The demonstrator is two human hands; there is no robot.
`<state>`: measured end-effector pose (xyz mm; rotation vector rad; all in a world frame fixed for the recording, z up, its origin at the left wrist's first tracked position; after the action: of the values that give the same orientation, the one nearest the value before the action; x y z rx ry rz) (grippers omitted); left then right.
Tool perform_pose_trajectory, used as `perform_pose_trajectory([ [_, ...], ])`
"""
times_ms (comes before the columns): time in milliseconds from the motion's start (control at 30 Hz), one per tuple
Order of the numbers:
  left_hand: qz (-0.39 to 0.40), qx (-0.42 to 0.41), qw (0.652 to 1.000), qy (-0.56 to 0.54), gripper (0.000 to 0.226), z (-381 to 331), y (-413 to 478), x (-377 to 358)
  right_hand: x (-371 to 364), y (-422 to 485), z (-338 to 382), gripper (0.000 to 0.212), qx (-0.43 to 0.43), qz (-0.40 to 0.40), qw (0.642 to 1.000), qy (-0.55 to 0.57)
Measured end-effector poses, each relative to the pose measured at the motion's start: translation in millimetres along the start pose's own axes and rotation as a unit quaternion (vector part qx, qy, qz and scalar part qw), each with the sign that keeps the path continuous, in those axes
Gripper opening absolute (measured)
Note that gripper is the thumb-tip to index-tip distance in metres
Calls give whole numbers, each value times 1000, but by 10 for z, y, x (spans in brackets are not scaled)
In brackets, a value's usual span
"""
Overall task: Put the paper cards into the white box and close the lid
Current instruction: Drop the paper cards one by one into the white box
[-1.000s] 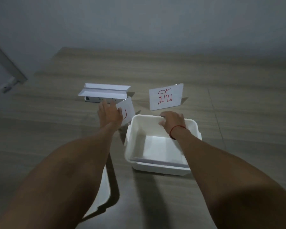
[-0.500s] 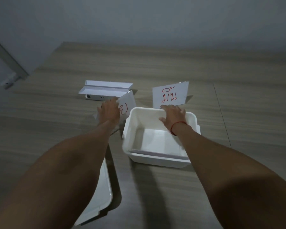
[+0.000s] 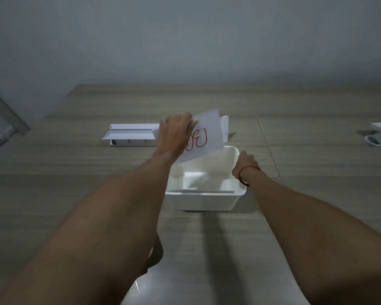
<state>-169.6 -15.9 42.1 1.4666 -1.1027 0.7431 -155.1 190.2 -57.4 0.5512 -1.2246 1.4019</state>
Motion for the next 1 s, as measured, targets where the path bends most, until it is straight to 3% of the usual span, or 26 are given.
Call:
perform_pose_trajectory([
  [133, 79, -51, 995, -22, 34, -283, -459, -428, -31, -135, -111, 51, -5, 15, 1000, 11],
  [267, 225, -76, 971, -35, 33, -346, -881, -832, -83, -188, -137, 45, -1, 4, 1000, 27],
  [367, 339, -39, 937, -78, 37, -298, -1128, -1046, -100, -206, -140, 41, -9, -8, 999, 40],
  [433, 370, 1, 922, -111, 43, -249, -1191, -1098, -97, -210, -139, 39, -13, -13, 999, 39],
  [533, 263, 26, 961, -77, 49, -87, -1045, -948, -80, -187, -123, 38, -15, -20, 999, 32],
  [633, 109, 81, 991, -12, 30, 203, -868, -725, -68, -121, -106, 37, -17, -25, 999, 21],
  [833, 112, 255, 945, -169, 45, 706, -877, -1055, -7, 92, -9, 35, -18, -29, 999, 1],
  [900, 92, 294, 917, -255, 39, 739, -791, -1133, 32, 200, 35, 34, -22, -33, 999, -4],
  [1000, 84, 313, 901, -287, 29, 756, -639, -1156, 69, 354, 86, 35, -21, -32, 999, -9],
])
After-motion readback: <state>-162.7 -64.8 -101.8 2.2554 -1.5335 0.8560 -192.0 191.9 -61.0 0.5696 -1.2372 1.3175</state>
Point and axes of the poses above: each hand's wrist, its own y-axis towards the middle knuckle, its own x-axis out of the back of the hand, z = x × y, the point moved 7 cm from there along y, towards the middle knuckle, and after that the axes turned 3 degrees about z, right-handed, at the moved point
